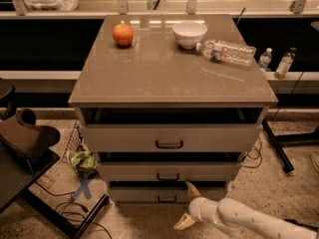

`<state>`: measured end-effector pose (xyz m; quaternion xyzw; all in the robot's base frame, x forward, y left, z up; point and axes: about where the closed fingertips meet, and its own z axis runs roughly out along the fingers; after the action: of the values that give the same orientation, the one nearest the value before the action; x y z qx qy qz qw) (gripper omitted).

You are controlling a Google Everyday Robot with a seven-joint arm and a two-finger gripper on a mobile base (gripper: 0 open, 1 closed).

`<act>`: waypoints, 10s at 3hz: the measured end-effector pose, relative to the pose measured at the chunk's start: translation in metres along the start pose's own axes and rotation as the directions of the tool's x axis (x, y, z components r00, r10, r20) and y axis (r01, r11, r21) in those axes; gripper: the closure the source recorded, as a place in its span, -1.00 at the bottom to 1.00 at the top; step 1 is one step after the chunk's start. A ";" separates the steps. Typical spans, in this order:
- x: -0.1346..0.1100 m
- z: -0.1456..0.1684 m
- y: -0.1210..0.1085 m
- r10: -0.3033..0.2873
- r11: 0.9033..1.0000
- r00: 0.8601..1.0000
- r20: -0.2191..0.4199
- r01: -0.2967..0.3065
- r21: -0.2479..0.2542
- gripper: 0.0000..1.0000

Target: Open bottom drawer

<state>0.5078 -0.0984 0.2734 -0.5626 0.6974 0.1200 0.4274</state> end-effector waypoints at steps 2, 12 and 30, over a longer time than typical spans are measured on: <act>0.045 0.022 -0.006 -0.079 0.996 0.984 -0.157 0.071 -0.051 -1.00; 0.059 0.077 -0.008 -0.116 0.993 0.967 -0.225 0.108 -0.048 0.57; 0.020 -0.011 -0.002 -0.201 0.978 0.978 -0.058 0.197 -0.062 1.00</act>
Offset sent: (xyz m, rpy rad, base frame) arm 0.0263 -0.0395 -0.0743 -0.2960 0.0659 0.0278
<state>0.5041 -0.1194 0.2662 -0.6449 0.6472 0.0781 0.3989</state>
